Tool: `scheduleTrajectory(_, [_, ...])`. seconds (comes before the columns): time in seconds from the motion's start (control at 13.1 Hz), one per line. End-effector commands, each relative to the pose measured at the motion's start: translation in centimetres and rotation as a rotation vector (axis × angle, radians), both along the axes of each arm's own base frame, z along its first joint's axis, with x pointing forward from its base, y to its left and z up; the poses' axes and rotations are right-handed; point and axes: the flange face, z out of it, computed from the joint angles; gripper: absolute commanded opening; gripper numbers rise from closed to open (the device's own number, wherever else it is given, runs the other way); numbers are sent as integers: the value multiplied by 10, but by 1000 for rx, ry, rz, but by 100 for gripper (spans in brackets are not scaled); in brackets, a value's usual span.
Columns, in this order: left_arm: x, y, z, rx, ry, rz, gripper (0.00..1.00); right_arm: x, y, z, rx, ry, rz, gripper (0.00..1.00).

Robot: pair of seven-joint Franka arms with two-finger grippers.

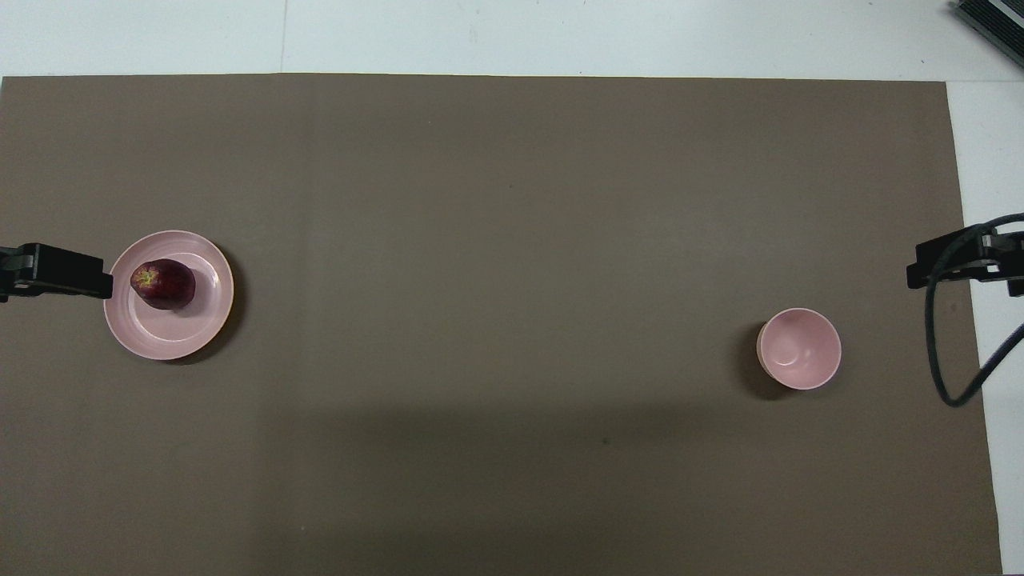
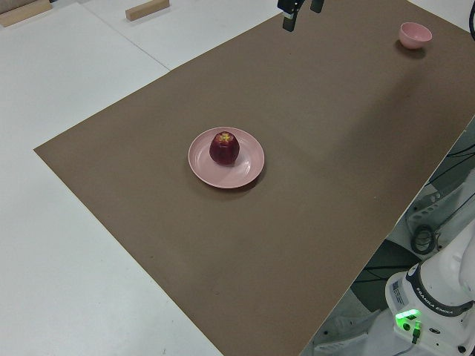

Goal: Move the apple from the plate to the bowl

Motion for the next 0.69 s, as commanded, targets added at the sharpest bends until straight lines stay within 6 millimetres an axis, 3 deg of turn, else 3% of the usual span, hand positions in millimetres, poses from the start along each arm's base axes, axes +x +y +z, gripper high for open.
scheduleTrajectory(0.0, [-8, 0, 2, -11, 6, 11, 100, -4, -2, 4, 26, 3, 15, 100])
scheduleTrajectory(0.61, [-12, 0, 0, -10, 10, 11, 100, -5, -1, 4, 25, 3, 16, 100])
